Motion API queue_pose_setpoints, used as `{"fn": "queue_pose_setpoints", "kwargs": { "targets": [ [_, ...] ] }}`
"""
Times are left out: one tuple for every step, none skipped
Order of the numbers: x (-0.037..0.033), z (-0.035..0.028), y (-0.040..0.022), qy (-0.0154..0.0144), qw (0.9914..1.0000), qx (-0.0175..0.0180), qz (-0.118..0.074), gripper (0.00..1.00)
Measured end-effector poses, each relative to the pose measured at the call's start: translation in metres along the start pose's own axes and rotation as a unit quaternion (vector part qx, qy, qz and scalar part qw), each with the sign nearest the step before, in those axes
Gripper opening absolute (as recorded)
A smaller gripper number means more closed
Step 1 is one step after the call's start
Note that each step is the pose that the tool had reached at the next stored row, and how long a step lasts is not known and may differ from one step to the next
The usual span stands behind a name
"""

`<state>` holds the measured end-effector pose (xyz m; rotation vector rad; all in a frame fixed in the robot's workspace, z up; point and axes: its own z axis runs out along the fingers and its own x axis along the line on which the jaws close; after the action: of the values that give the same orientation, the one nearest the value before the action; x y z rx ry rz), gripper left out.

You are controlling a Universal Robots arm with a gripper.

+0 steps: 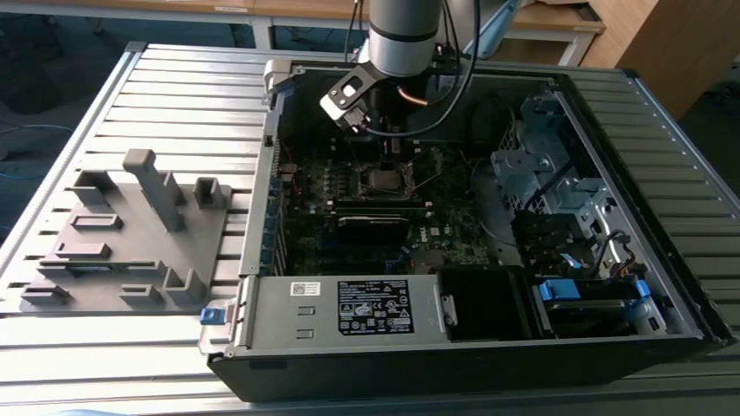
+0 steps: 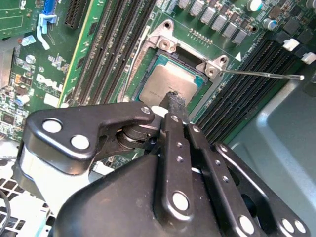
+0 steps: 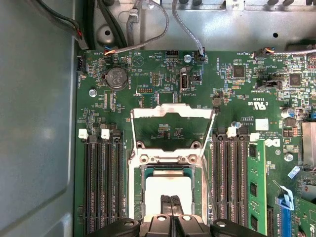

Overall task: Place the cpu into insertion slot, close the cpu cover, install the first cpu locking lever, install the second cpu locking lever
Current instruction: 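Place the cpu into insertion slot, then close the cpu cover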

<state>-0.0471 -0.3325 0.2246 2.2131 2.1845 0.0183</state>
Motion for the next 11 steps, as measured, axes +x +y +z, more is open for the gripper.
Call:
{"fn": "queue_pose_setpoints", "kwargs": {
  "targets": [
    [-0.0001,-0.0012,0.0,0.0,1.0,0.0,0.0,0.11],
    [-0.0001,-0.0023,0.0,0.0,1.0,0.0,0.0,0.11],
    [-0.0001,-0.0024,0.0,-0.0001,1.0,0.0001,0.0,0.11],
    [-0.0001,-0.0024,0.0,0.0,1.0,0.0,0.0,0.11],
    [-0.0001,-0.0024,0.0,0.0,1.0,0.0,0.0,0.11],
    [-0.0001,-0.0024,0.0001,0.0,1.0,0.0,0.0,0.11],
    [-0.0001,-0.0025,0.0,0.0,1.0,0.0,0.0,0.11],
    [-0.0001,-0.0025,0.0,0.0,1.0,0.0,0.0,0.11],
    [-0.0001,-0.0025,0.0,0.0,1.0,0.0,0.0,0.11],
    [-0.0001,-0.0025,0.0001,0.0,1.0,0.0,0.0,0.11],
    [-0.0001,-0.0026,0.0001,0.0,1.0,0.0,0.0,0.11]
  ]
}}
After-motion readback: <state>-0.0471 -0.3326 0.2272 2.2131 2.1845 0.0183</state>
